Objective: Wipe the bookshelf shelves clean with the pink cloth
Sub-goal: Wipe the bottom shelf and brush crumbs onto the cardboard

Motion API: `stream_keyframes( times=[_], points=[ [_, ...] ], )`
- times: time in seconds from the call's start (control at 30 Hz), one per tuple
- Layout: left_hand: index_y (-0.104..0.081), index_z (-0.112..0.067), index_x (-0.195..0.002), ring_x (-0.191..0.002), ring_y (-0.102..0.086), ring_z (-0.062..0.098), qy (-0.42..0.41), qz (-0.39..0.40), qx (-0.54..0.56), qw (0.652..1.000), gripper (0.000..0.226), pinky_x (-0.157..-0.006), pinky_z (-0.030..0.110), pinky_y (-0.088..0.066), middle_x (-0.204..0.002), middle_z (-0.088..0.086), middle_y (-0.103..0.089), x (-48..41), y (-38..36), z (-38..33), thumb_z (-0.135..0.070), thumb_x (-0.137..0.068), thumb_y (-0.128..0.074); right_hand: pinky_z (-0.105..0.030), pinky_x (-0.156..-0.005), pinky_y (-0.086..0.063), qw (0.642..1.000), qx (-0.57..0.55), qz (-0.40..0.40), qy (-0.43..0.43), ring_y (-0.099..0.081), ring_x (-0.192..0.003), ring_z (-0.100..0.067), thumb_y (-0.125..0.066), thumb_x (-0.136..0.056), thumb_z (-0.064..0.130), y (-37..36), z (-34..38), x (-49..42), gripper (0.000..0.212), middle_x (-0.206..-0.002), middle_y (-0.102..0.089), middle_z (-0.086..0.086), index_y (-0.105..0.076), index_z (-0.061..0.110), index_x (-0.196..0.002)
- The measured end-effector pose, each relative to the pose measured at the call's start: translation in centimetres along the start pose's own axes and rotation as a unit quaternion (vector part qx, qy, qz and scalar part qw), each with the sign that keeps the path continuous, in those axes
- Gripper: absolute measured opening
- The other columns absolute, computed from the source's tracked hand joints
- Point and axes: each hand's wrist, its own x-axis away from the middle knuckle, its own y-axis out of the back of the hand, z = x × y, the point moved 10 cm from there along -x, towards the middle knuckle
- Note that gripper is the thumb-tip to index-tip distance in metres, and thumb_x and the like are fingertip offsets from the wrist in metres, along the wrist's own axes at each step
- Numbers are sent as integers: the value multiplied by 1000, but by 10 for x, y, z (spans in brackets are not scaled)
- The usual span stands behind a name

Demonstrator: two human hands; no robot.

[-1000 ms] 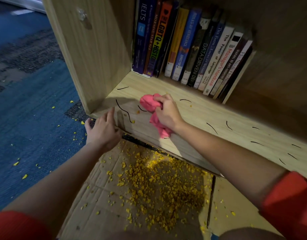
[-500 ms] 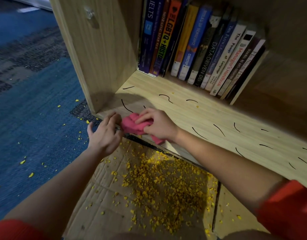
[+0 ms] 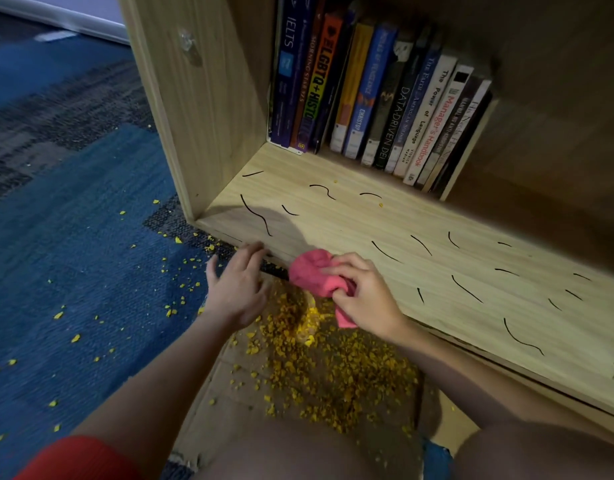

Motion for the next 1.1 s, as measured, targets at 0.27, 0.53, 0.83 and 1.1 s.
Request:
stream_keyframes(
  times=[0.27,0.53,0.83,1.1],
  points=[
    [-15,-30,-149,-144,-2,7,-39,43,-31,998,53,-113,50,7,-156,-12,-9,3,-11,-26,-32,-98,-32,-25,-91,-39,997,25,59,37,-50,-97,-10,-53,-79,6,-18,6,37,28,-103,-65,2,-75,15,-94],
    [-16,-34,-149,-145,1,8,-47,100,-53,992,51,-112,54,6,-158,-12,-4,0,-28,-38,-34,-99,-31,-28,-88,-40,994,110,-6,25,-52,-97,-26,-60,-74,0,10,-15,35,34,-109,-62,-3,-72,13,-103],
    [-13,-34,-149,-145,1,9,-60,105,-79,990,52,-112,55,5,-158,-10,-2,1,-28,-38,-34,-100,-30,-15,-91,-31,996,85,13,-14,-49,-100,-18,-61,-80,2,20,-18,31,31,-111,-59,-1,-70,13,-108],
    [-11,-33,-149,-145,0,11,-65,116,-81,988,54,-112,55,4,-158,-8,-1,2,-27,-41,-31,-100,-33,-12,-86,-26,995,99,1,-9,-46,-100,-19,-59,-81,1,24,-15,34,31,-113,-59,-2,-71,12,-107]
  ],
)
